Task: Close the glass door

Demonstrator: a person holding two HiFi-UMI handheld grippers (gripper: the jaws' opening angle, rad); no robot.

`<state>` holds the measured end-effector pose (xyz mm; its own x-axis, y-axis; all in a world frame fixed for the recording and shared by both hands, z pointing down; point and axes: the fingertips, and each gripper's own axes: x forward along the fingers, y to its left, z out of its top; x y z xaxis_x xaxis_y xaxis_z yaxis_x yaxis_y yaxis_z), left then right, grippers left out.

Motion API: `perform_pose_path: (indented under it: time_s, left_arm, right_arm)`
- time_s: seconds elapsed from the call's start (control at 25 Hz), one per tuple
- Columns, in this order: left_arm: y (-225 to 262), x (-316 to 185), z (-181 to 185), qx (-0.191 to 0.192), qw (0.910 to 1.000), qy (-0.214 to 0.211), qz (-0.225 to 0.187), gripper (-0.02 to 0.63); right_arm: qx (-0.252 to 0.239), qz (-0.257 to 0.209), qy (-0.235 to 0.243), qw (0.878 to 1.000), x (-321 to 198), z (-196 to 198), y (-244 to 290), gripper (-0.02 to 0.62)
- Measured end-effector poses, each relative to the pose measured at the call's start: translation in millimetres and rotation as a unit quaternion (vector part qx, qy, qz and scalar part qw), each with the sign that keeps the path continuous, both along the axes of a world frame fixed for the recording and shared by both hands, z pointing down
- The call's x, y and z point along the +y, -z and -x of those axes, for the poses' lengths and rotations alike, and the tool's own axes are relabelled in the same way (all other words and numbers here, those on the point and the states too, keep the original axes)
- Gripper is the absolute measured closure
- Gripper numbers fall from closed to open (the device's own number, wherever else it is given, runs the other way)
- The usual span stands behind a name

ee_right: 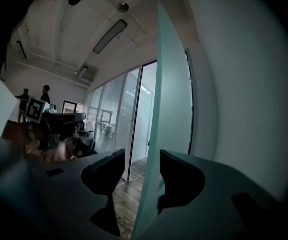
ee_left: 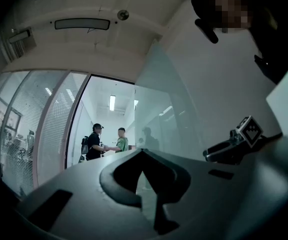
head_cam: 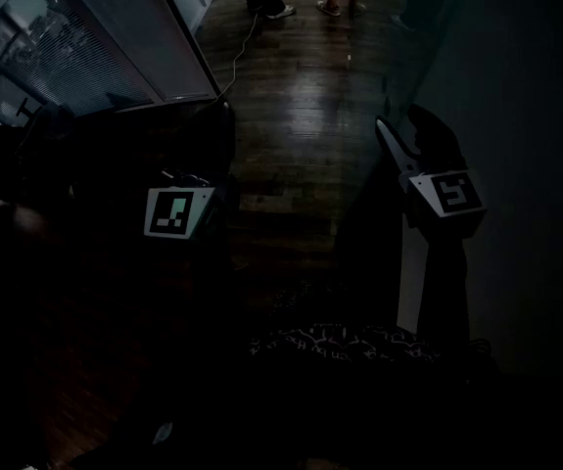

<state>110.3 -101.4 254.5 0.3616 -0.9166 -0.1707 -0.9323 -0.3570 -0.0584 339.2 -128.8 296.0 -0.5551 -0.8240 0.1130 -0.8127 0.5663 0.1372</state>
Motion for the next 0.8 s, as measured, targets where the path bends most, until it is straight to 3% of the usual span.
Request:
perform_pose_path:
  time_s: [0.36, 0.8]
  left_arm:
    - [12, 29, 55, -0.003, 0.9975, 0.071, -0.003, 0.604]
    - [-10, 40, 147, 0.002, 0.9873, 0.159, 0.005, 0.604]
  right_arm:
    - [0.014, -0.002, 0.085, 0.996, 7, 70, 10, 0.39]
    - [0.013, -0.009, 0.156, 0.988, -20, 166, -5, 0.391]
